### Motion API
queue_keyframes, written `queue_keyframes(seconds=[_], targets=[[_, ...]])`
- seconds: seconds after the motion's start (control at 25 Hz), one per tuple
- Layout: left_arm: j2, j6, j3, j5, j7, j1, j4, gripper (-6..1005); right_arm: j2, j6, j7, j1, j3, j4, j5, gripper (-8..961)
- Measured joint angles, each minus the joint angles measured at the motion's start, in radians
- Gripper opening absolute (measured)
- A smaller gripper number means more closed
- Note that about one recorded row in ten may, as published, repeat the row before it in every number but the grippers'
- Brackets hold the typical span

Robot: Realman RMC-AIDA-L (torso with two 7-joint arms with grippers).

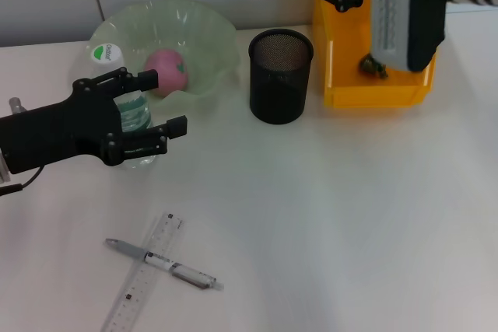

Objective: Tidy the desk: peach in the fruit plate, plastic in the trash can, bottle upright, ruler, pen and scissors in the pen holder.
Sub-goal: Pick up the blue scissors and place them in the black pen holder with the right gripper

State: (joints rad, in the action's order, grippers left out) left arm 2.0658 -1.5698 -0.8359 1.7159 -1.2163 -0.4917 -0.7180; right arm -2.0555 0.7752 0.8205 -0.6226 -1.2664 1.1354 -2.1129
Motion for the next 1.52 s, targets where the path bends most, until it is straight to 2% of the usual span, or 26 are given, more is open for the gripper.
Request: queue_keyframes(seconds=[0.24,0.68,1.0,1.28,1.52], targets=[[-0.001,0.011,-0.008,0.009,0.005,0.009,0.001,859,-0.012,-0.211,-0.181,0.043,-0.141,0.01,-0.036,241],[-0.001,0.036,-0.009,0.014,0.025,0.017,0.006,859,-0.032,-0.492,-0.471,0.109,-0.339,0.045,-0.111,241],[0.0,0.056,-0.009,0.014,0.071,0.019,0.051,859,-0.033,-0.628,-0.514,0.173,-0.463,0.037,-0.291,242],[0.002,0.066,-0.009,0.005,0.134,0.019,0.086,858,-0.029,-0.706,-0.517,0.189,-0.52,0.024,-0.394,242],[0.003,0.078,-0.002,0.005,0.183,0.012,0.117,858,-0.029,-0.786,-0.532,0.188,-0.554,-0.045,-0.468,243]])
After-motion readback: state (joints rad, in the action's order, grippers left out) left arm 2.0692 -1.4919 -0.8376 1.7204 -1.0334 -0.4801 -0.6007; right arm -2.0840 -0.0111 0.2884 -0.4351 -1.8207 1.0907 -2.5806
